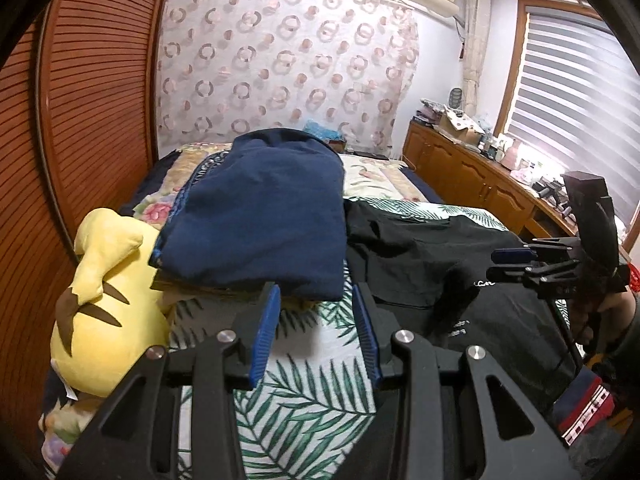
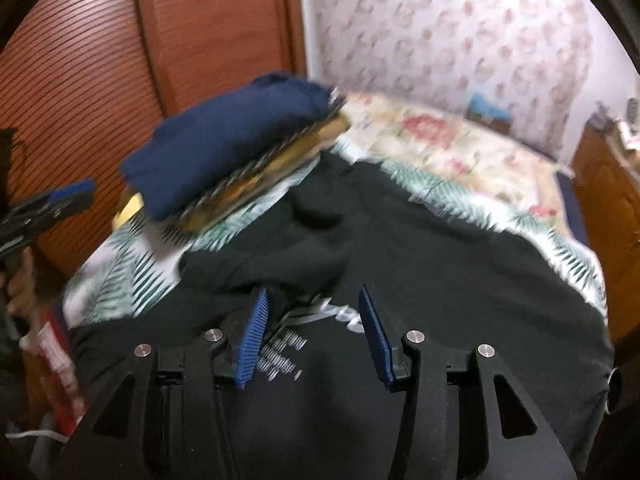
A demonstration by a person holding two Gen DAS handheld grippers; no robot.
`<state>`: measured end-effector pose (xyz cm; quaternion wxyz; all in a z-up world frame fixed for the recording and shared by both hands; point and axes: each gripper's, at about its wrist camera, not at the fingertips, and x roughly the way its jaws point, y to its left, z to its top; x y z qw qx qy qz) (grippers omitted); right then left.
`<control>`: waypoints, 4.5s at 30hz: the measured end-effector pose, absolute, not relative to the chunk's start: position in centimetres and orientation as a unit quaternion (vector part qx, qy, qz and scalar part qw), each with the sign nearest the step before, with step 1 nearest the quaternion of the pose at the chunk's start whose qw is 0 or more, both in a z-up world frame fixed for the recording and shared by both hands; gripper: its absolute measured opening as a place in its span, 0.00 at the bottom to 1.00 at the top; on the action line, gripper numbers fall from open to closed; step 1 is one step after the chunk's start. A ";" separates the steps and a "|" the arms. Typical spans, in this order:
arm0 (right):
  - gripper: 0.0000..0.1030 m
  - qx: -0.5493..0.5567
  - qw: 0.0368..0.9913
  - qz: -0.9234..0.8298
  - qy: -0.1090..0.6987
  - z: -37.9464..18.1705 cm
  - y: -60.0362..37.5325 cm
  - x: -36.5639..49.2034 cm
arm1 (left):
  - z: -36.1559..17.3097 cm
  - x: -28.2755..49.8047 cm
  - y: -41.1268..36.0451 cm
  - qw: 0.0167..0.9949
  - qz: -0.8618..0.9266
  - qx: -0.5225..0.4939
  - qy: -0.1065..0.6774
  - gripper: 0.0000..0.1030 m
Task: Fold small clothes
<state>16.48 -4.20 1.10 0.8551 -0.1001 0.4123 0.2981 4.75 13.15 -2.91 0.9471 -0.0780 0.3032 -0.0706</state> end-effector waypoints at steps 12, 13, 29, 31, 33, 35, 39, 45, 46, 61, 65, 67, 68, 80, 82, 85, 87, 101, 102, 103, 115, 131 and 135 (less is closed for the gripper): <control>0.44 -0.130 0.846 0.344 0.386 1.6 -0.8 16.3 | -3.2 5.0 11.5 0.945 -0.072 -0.069 0.311 0.35; 0.42 -0.131 0.842 0.351 0.387 1.0 0.0 16.8 | -3.4 5.0 11.3 0.945 -0.072 -0.068 0.313 0.35; 0.03 -0.217 0.804 0.369 0.412 -6.0 7.2 20.9 | -5.3 4.8 9.5 0.934 -0.090 -0.053 0.340 0.35; 0.02 -0.200 0.820 0.360 0.399 -5.0 6.0 21.1 | -5.3 4.9 9.3 0.934 -0.092 -0.053 0.341 0.35; 0.02 -0.163 0.833 0.357 0.390 -3.3 4.1 21.8 | -5.2 5.2 8.9 0.934 -0.094 -0.050 0.342 0.35; 0.02 -0.137 0.852 0.340 0.373 -1.5 1.9 22.4 | -5.0 5.5 8.4 0.934 -0.098 -0.048 0.341 0.35; 0.02 -0.108 0.878 0.286 0.368 0.3 -2.8 24.1 | -4.6 6.5 7.0 0.934 -0.106 -0.042 0.338 0.35; 0.04 -0.101 0.897 0.182 0.390 -0.7 -9.9 25.9 | -4.6 9.1 4.2 0.928 -0.133 -0.037 0.346 0.35; 0.04 -0.097 0.897 0.175 0.395 -1.0 -10.9 26.0 | -4.8 9.7 3.7 0.926 -0.136 -0.037 0.350 0.35; 0.44 -0.078 0.892 0.168 0.413 -2.4 -17.5 19.6 | -8.0 21.0 -3.6 0.882 -0.160 0.009 0.443 0.33; 0.45 -0.074 0.887 0.171 0.422 -3.9 -18.9 17.5 | -8.7 23.1 -4.1 0.876 -0.147 0.012 0.460 0.26; 0.45 -0.069 0.884 0.178 0.427 -4.3 -19.4 16.7 | -8.9 23.7 -4.3 0.876 -0.140 0.016 0.462 0.24; 0.45 -0.068 0.882 0.180 0.429 -4.5 -19.5 16.5 | -9.0 23.9 -4.4 0.877 -0.137 0.018 0.460 0.23; 0.45 -0.090 0.882 0.169 0.430 -6.4 -20.1 15.3 | -6.7 23.2 -3.2 0.902 -0.130 0.026 0.410 0.00; 0.45 -0.089 0.882 0.169 0.430 -6.4 -20.2 15.3 | -4.9 22.4 -2.2 0.914 -0.116 0.030 0.388 0.00; 0.45 -0.089 0.883 0.169 0.430 -6.4 -20.1 15.2 | -2.5 22.0 0.7 0.925 -0.082 0.030 0.370 0.00; 0.45 -0.088 0.883 0.169 0.430 -6.4 -20.1 15.2 | -1.8 22.4 3.2 0.926 -0.056 0.028 0.373 0.00; 0.47 -0.086 0.883 0.169 0.430 -6.5 -20.2 15.4 | -2.2 18.1 2.4 0.914 -0.125 0.049 0.383 0.17; 0.47 -0.086 0.883 0.169 0.430 -6.5 -20.2 15.4 | -2.2 17.8 1.9 0.913 -0.129 0.049 0.383 0.18; 0.47 -0.084 0.883 0.168 0.430 -6.5 -20.3 15.4 | -2.5 17.4 1.5 0.913 -0.135 0.047 0.383 0.19; 0.47 -0.042 0.917 0.102 0.382 -2.8 -27.4 13.8 | -7.6 15.4 -5.5 0.884 -0.195 0.060 0.422 0.20; 0.43 0.026 0.897 0.050 0.438 -5.6 -35.7 14.1 | -9.5 16.2 -8.2 0.886 -0.183 0.078 0.420 0.21; 0.31 0.027 0.897 0.060 0.438 -5.8 -35.6 13.8 | -9.5 16.3 -8.0 0.885 -0.185 0.072 0.421 0.22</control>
